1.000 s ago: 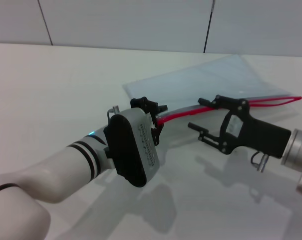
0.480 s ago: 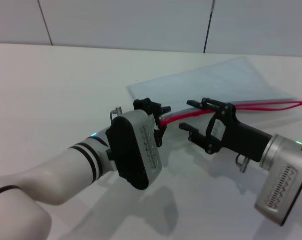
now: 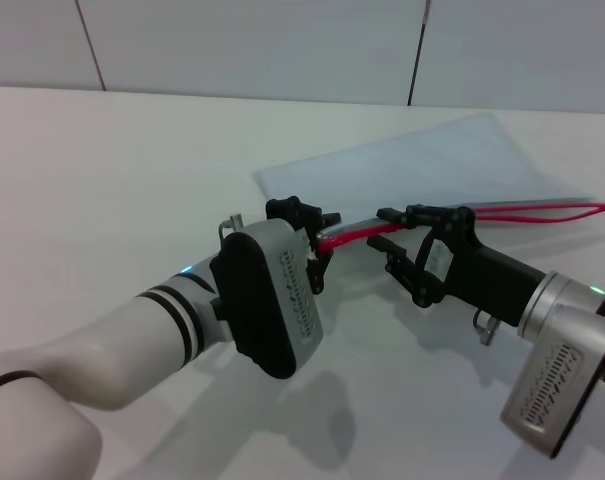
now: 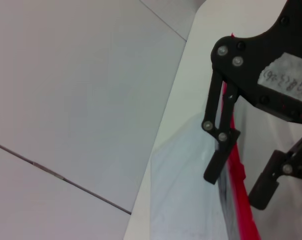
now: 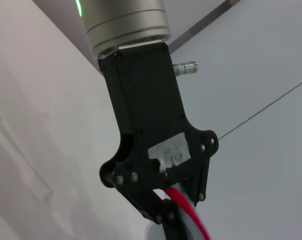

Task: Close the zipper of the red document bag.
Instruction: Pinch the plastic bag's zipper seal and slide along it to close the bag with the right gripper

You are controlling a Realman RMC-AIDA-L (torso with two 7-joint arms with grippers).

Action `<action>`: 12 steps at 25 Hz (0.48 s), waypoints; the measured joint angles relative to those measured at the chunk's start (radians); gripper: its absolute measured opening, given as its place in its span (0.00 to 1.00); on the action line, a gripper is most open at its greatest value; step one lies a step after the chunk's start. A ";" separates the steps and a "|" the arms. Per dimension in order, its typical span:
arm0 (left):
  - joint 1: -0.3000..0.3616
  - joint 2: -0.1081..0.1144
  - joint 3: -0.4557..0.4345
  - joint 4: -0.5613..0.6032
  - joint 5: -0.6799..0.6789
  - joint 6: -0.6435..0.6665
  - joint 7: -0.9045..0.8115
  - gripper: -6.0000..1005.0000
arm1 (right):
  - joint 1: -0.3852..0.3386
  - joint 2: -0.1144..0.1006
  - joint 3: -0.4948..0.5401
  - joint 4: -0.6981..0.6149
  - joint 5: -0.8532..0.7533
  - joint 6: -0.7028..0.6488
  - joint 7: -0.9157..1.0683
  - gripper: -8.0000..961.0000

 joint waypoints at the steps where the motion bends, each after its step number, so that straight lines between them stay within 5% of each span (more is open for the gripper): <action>1: 0.000 0.000 0.000 0.000 0.000 0.000 -0.001 0.06 | -0.001 0.000 -0.001 0.000 0.000 0.000 0.000 0.34; 12: -0.004 0.000 -0.006 -0.007 -0.003 0.000 -0.005 0.05 | -0.003 0.000 0.003 0.028 0.000 0.005 -0.065 0.31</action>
